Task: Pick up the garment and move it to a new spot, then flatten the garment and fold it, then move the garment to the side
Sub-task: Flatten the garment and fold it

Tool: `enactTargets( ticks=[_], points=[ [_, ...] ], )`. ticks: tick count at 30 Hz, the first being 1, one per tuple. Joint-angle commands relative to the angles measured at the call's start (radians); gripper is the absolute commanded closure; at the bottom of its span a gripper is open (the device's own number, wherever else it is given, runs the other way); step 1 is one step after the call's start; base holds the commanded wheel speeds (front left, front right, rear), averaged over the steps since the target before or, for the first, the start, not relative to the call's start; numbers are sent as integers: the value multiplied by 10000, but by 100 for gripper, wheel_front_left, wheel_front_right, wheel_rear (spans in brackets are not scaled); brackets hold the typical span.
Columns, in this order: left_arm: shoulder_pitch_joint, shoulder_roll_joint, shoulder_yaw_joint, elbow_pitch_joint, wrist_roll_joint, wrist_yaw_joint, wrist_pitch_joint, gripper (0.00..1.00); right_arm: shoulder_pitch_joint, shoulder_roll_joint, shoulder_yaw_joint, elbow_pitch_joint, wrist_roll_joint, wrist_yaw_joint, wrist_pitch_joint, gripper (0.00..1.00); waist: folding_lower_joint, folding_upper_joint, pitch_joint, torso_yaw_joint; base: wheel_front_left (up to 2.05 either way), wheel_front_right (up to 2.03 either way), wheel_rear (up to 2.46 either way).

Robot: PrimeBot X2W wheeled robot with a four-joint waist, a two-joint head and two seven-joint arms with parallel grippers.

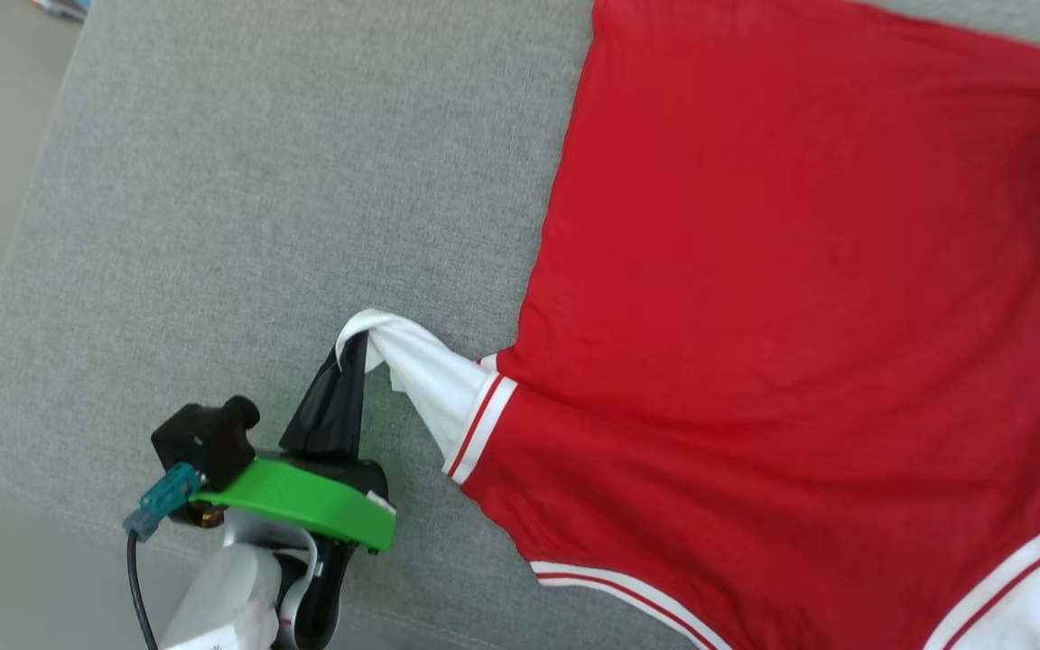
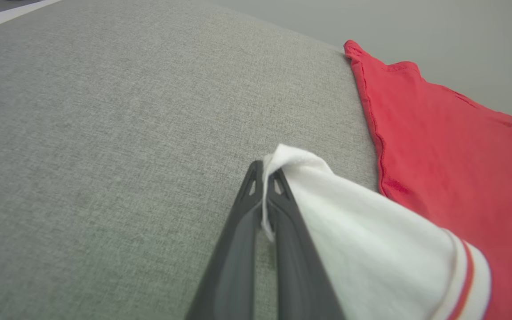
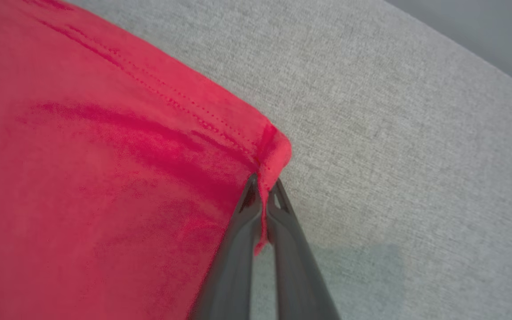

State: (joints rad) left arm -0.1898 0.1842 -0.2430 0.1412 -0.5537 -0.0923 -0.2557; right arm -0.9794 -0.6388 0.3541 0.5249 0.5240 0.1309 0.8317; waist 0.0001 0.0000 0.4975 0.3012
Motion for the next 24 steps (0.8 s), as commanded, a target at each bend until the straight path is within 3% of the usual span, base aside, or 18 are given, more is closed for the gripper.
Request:
enactTargets(
  ticks=[1,10,17,24],
  points=[
    [212,50,84,29,55,32,-60,100,336,-150,117,-51,278,-2,-199,100,-1,0,-809,-358,0,0,0],
    [1097,331,192,-3,4,352,147,100,2249,-1207,489,-1242,1644,-2,-1353,100,-1,0,-2351,-870,0,0,0],
    [1792,501,227,-104,-48,593,345,100,5081,-2156,-164,-2276,2568,-2,-1893,100,-1,0,-3111,-1205,0,0,0],
    [2246,595,290,-135,-145,754,429,100,8140,-2154,-1333,-3003,2837,-2,-2052,100,-1,0,-3523,-1522,0,0,0]
  ],
)
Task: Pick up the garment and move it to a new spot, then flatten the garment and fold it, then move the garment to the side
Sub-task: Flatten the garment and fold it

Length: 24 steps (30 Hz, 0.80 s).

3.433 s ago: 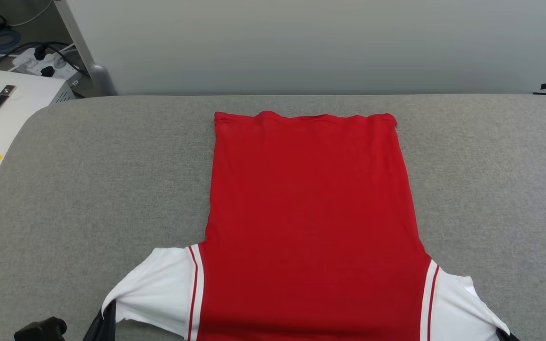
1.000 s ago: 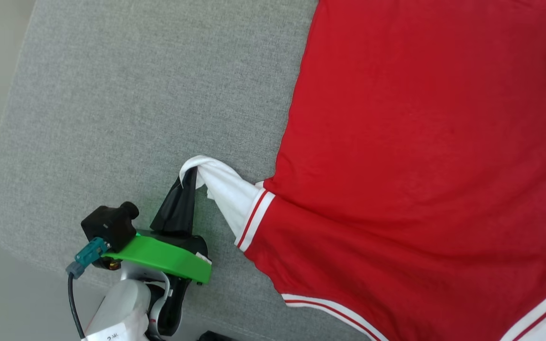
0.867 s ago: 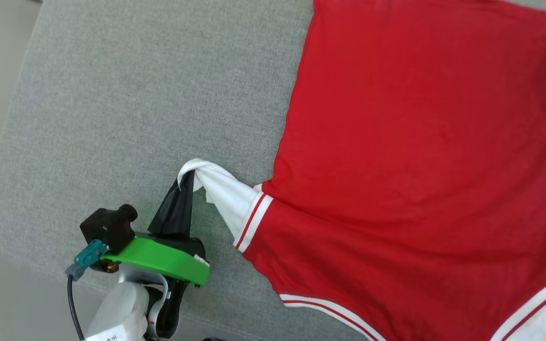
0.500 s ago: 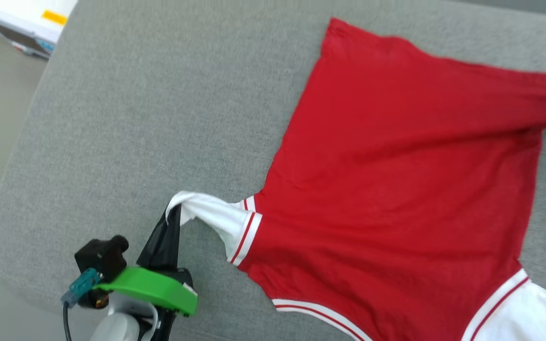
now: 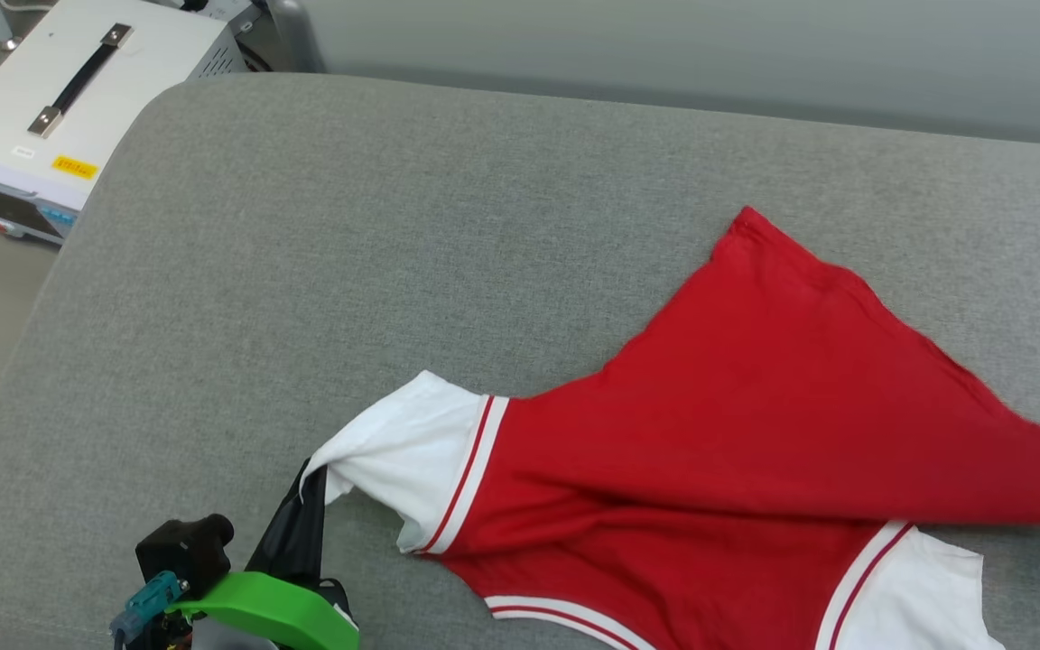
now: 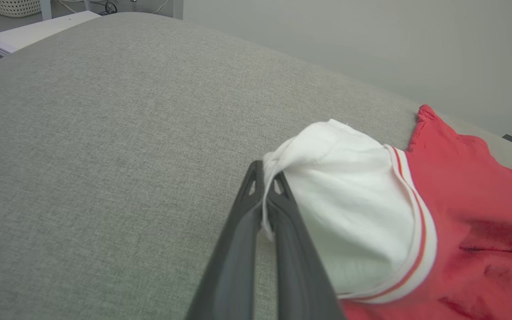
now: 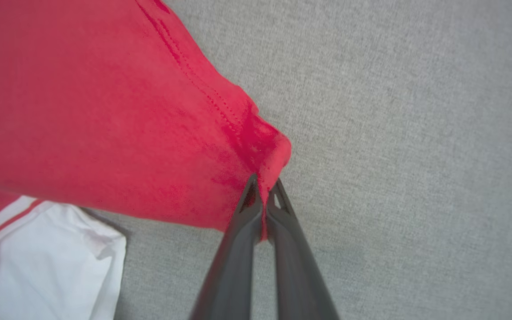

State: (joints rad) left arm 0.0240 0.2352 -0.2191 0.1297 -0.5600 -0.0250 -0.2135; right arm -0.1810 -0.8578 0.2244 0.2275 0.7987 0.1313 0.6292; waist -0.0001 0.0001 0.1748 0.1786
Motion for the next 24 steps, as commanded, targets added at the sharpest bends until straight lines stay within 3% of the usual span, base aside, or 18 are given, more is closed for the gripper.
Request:
enactTargets(
  ticks=[1,8,15,16,17,18,24],
  points=[
    [160,96,50,-19,-94,96,19,100,669,149,-192,-150,77,-6,-5,100,1,-1,-350,-337,0,0,0],
    [328,142,9,-13,-134,158,77,100,3479,1420,-1010,-571,-10,-6,66,100,1,-1,-556,-494,0,0,0],
    [369,203,-33,-44,-143,193,114,100,4595,2459,-1439,-777,-415,-6,20,100,1,-1,-584,-593,0,0,0],
    [372,209,-43,-56,-143,201,122,100,4602,2544,-1598,-819,-594,-6,-91,89,1,-1,-581,-607,0,0,0],
    [373,216,-51,-65,-144,204,129,100,4569,2598,-1745,-882,-778,-6,-217,6,1,-1,-583,-615,0,0,0],
    [379,228,-53,-76,-146,214,136,100,4502,2707,-1947,-988,-940,-6,-361,0,1,-1,-596,-631,0,0,0],
    [423,261,-98,-195,-144,284,193,100,3903,3002,-2904,-2110,-1526,-6,-892,0,1,-1,-709,-627,0,0,0]
  ],
)
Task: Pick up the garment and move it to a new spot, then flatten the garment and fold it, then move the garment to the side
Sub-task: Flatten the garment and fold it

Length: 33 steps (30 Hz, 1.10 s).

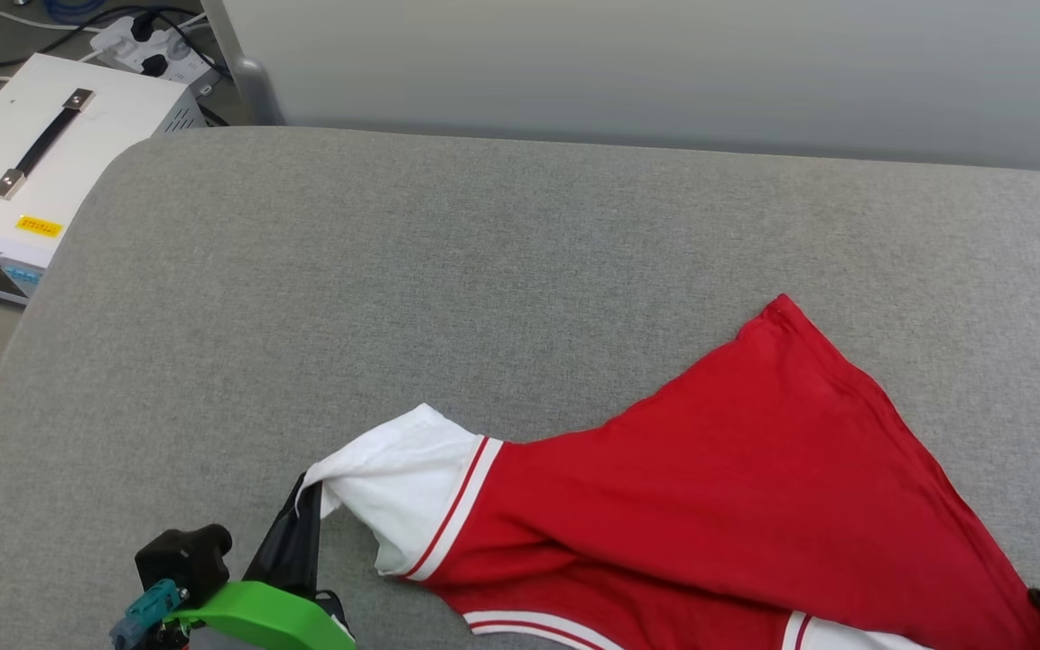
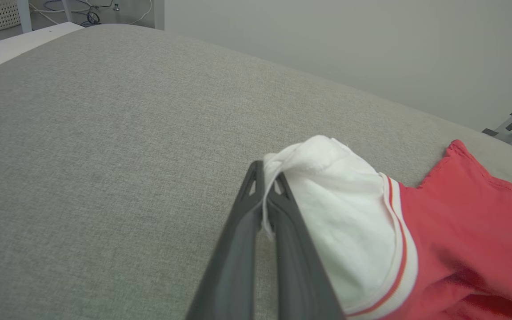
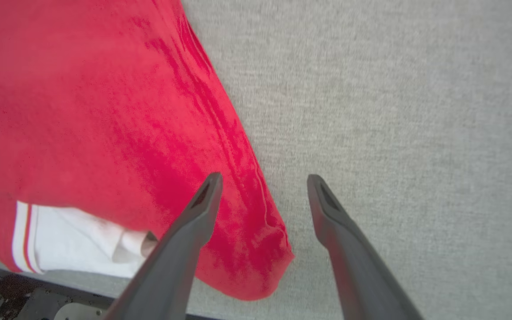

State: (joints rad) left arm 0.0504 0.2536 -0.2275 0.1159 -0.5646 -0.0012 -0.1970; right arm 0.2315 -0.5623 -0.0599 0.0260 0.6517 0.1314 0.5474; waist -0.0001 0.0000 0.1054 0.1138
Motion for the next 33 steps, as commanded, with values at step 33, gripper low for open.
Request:
enactTargets(
  ticks=[33],
  points=[
    [-2198,-970,-1001,316,177,-720,-501,100,-9594,-1417,5308,1667,-715,-7,4516,0,1,0,2866,2225,0,0,0]
  ],
)
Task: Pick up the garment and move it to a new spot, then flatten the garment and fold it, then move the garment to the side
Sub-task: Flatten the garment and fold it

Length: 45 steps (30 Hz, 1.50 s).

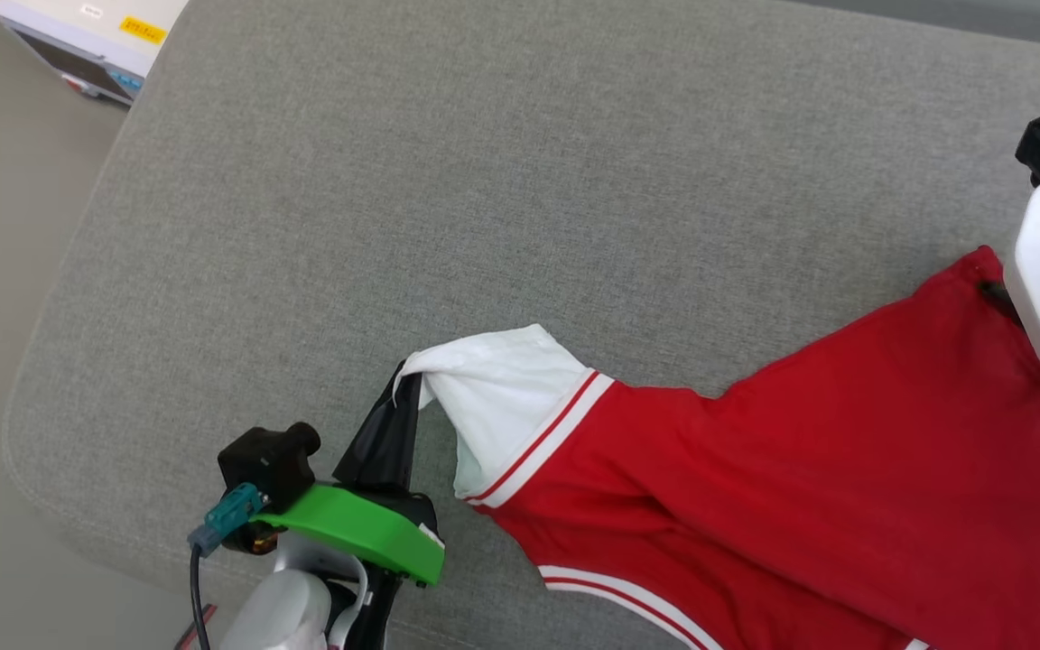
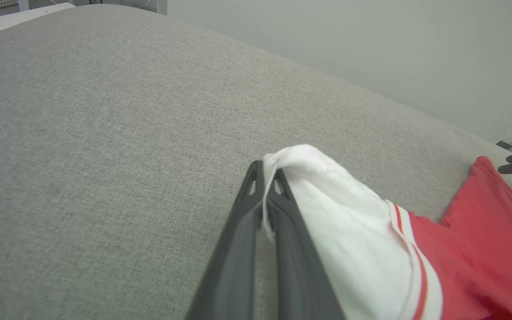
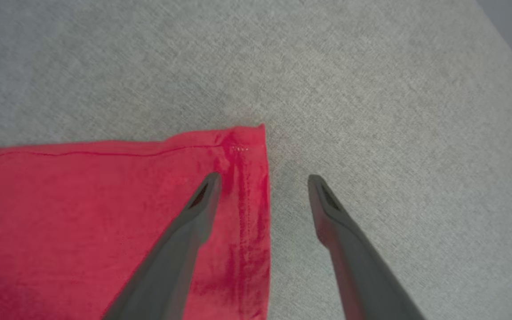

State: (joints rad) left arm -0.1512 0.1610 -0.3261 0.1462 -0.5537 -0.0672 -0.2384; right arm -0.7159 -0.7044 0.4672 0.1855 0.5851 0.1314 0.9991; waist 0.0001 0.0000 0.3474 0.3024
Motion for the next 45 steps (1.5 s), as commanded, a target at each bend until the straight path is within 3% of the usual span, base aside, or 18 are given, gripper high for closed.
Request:
enactTargets(
  ticks=[1,12,13,14,15,30,37,45],
  points=[
    [-244,-77,-22,35,76,-83,-104,100,-229,31,158,267,-74,-7,-39,0,-1,0,530,368,0,0,0],
    [-674,-325,5,369,175,-289,-209,100,-134,-125,1839,1819,294,-7,-523,0,-1,0,869,442,0,0,0],
    [-669,-322,26,392,182,-296,-212,100,-155,-142,1914,1860,361,-7,-584,16,-1,0,844,413,0,0,0],
    [-658,-313,56,421,194,-303,-216,100,-207,-172,2021,1873,415,-7,-710,91,-1,0,798,370,0,0,0],
    [-651,-306,76,445,206,-308,-218,100,-244,-182,2086,1876,473,-7,-822,100,-1,0,746,338,0,0,0],
    [-192,259,295,327,439,-213,-92,100,-216,-100,1912,1419,1125,-7,-3954,100,-1,0,-1182,-526,0,0,0],
    [-626,906,492,-419,585,-134,393,100,303,-111,1041,842,1122,-7,-5428,100,-1,0,-2013,-1057,0,0,0],
    [-2340,1430,554,-1337,772,-208,1173,100,449,89,-534,54,1195,-7,-6157,100,-1,0,-2479,-1559,0,0,0]
  ],
)
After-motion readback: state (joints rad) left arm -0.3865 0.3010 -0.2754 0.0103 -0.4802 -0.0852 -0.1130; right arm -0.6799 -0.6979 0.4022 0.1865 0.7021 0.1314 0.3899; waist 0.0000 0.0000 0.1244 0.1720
